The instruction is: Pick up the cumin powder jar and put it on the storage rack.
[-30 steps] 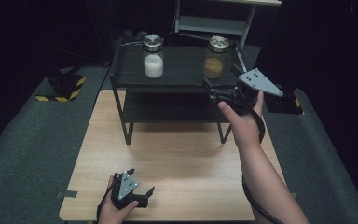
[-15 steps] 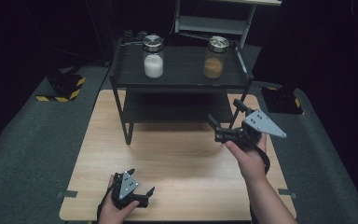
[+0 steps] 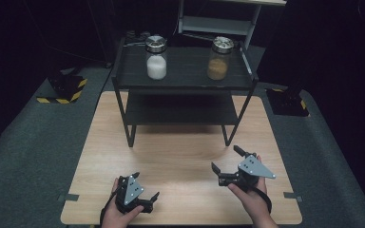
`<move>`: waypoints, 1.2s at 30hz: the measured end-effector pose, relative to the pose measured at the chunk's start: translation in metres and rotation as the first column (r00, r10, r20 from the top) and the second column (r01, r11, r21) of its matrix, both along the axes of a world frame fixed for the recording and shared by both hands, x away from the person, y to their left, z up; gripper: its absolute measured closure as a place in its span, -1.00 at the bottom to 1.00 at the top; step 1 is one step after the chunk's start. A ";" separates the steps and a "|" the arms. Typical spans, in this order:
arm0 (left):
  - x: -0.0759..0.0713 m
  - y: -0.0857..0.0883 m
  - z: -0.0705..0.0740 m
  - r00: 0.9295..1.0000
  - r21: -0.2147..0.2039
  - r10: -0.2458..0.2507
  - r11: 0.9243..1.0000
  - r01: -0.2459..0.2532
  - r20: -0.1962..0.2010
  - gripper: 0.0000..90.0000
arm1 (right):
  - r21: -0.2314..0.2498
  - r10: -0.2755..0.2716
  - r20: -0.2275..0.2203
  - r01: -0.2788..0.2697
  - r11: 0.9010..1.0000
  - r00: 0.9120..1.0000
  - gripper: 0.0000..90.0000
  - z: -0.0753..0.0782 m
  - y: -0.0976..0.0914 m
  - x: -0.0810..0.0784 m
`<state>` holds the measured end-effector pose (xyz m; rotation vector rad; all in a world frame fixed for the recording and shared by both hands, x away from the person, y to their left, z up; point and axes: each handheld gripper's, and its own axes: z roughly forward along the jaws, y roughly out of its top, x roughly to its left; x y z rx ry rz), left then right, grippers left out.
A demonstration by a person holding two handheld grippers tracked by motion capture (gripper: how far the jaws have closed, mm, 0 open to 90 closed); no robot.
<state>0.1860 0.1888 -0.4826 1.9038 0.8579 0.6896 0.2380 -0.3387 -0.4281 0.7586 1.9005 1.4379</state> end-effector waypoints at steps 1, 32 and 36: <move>0.000 0.000 0.000 1.000 -0.001 0.000 1.000 0.000 -0.002 -0.98 | -0.013 -0.004 -0.016 0.004 1.000 1.000 -0.99 -0.004 0.000 -0.001; 0.001 -0.016 0.006 1.000 0.097 0.002 0.995 -0.001 -0.007 -0.98 | -0.193 -0.098 -0.168 0.065 0.979 0.981 -0.98 -0.042 -0.006 -0.014; 0.004 -0.012 0.007 1.000 0.079 -0.006 0.997 0.008 -0.022 -0.98 | -0.193 -0.105 -0.166 0.072 0.979 0.981 -0.98 -0.042 -0.005 -0.016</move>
